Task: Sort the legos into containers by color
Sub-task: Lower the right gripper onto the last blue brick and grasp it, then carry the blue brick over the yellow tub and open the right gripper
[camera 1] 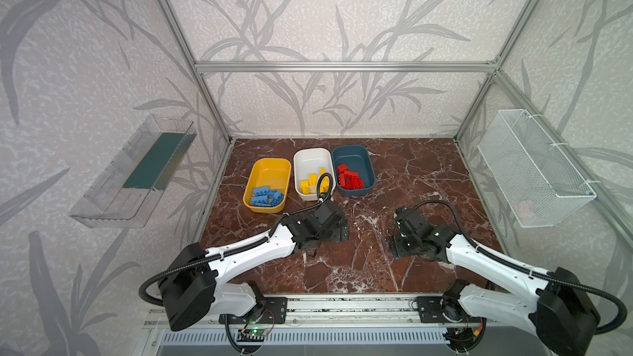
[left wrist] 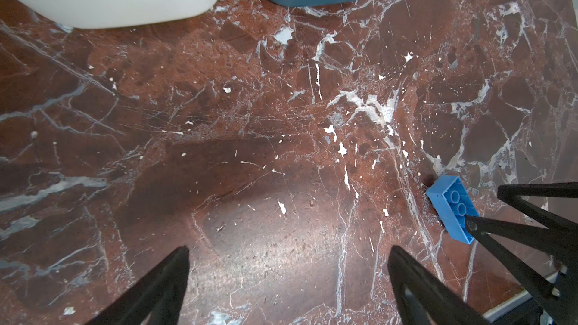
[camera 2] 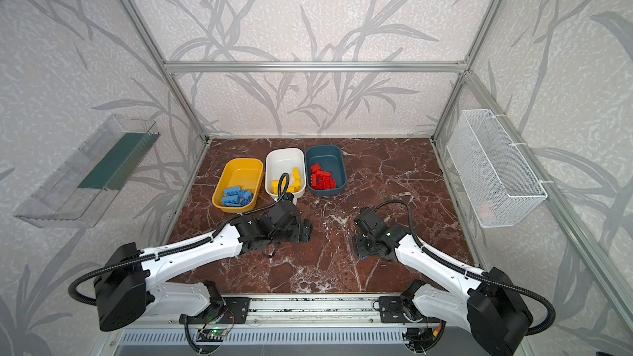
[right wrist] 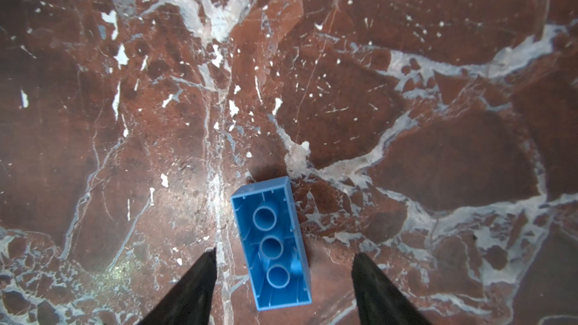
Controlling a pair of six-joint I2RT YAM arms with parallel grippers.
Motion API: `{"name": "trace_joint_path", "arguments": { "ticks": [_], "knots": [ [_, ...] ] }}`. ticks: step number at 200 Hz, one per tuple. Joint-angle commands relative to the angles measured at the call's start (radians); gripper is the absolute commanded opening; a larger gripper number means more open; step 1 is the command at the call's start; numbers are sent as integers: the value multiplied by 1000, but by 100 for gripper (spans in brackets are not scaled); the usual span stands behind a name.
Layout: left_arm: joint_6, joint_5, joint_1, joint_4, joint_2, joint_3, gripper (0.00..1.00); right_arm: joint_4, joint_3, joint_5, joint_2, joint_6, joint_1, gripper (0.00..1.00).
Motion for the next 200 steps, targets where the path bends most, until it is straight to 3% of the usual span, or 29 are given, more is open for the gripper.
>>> {"name": "trace_joint_path", "arguments": {
  "ticks": [1, 39, 120, 140, 165, 200],
  "knots": [
    [-20, -31, -12, 10, 14, 8, 98, -39, 11, 28, 46, 6, 7, 66],
    [-20, -34, -18, 11, 27, 12, 98, -60, 55, 59, 137, 0, 45, 60],
    [-18, -51, -23, -15, -3, 15, 98, -63, 76, 72, 164, -5, 55, 34],
    [-17, -54, -23, -20, -16, 15, 98, -62, 77, 70, 168, -7, 54, 34],
    [-17, -61, -23, -28, -30, 13, 99, -60, 84, 69, 183, -9, 53, 42],
    [-17, -71, -23, -36, -41, 10, 99, -69, 100, 72, 207, -11, 53, 42]
  ]
}}
